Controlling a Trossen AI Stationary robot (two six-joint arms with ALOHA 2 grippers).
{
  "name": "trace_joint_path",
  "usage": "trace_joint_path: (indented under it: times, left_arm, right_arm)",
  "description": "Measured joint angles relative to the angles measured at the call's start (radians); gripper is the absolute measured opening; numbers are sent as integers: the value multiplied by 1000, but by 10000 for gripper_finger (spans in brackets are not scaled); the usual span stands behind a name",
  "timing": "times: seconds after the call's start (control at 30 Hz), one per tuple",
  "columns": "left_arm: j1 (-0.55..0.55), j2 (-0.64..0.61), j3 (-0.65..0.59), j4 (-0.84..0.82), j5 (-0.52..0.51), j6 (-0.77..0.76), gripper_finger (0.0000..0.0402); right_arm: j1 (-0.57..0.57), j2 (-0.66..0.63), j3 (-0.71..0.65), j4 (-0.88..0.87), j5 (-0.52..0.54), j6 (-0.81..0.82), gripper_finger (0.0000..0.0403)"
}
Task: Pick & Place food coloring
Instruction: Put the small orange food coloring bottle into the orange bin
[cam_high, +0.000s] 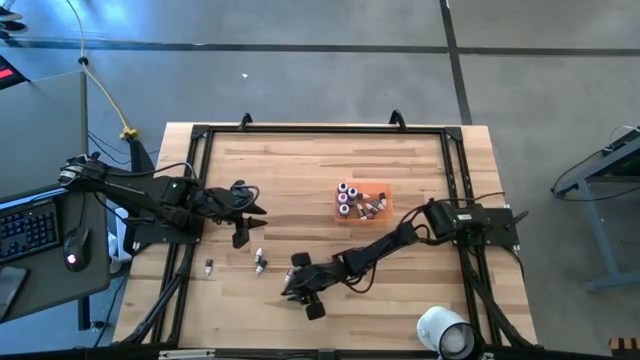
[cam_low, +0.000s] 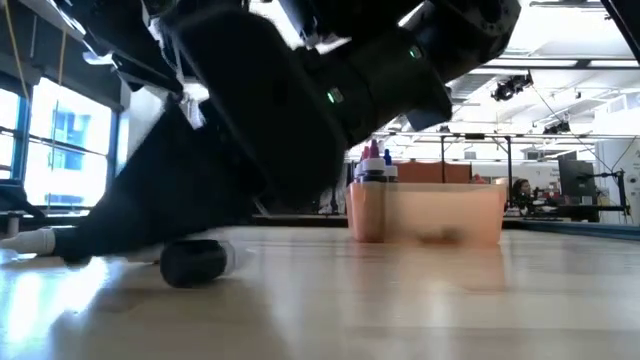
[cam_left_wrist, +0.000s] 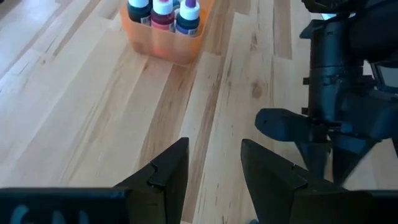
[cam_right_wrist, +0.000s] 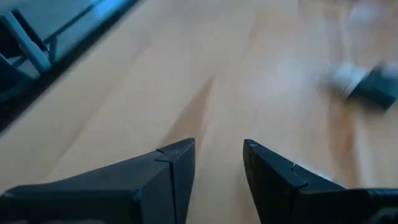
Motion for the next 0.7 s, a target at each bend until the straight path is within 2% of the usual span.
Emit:
trace_joint_path:
  times: [0.17,0.33,0.43,0.6,0.7]
  left_arm:
    - [0,0,1,3,0,0,144]
    - [0,0,1,-4,1,0,144]
    - [0,0,1,-8,15,2,144]
    - [0,1,1,-10,20,26,144]
    - [0,1,1,-10,19,52,144]
  right_arm:
    - [-11,-79,1,-8,18,-64,129]
    - [-18,-176,1,-244,19,-131,129]
    - [-18,-178,0,-357,-21,-132,129]
    - [-16,-161,-58,-301,-18,32,129]
    - [-7,-161,-114,-231,-3,-42,129]
